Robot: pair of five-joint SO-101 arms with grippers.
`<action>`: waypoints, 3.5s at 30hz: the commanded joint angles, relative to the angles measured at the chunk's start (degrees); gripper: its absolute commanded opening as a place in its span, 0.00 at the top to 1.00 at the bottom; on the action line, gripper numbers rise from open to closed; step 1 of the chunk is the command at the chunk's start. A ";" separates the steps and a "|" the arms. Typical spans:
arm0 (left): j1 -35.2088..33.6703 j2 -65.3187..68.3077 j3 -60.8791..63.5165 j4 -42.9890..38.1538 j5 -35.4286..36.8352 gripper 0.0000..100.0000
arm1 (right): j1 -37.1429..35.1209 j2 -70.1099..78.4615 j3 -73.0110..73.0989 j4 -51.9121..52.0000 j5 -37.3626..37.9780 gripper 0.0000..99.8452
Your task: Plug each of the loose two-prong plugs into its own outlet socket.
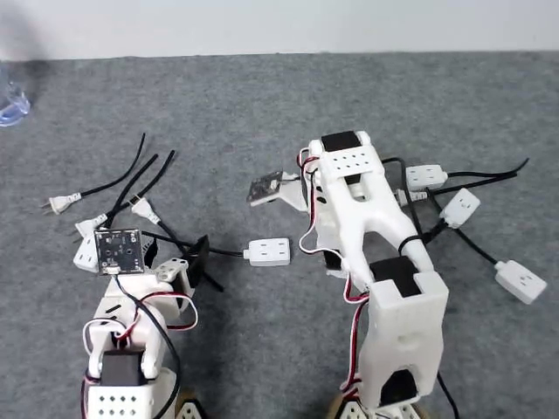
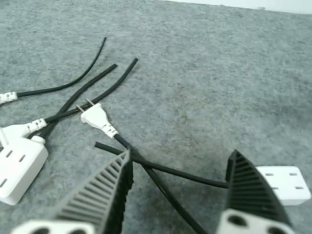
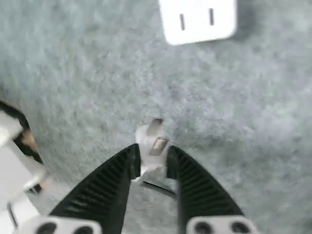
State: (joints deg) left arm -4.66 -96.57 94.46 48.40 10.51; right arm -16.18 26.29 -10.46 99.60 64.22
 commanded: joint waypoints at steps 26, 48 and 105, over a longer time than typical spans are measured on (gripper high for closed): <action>0.35 -0.44 0.57 -1.67 -0.62 0.71 | 12.53 -59.03 10.11 2.59 -66.64 0.68; 0.62 -0.44 1.63 -3.25 -2.55 0.71 | 2.77 -60.97 65.93 -44.62 -42.55 0.99; 0.70 -0.44 2.33 -4.48 -4.13 0.71 | 10.15 -23.25 47.03 -54.90 -29.01 0.99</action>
State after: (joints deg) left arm -4.22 -96.57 97.27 45.58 6.90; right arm -6.42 0.44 37.54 45.45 34.24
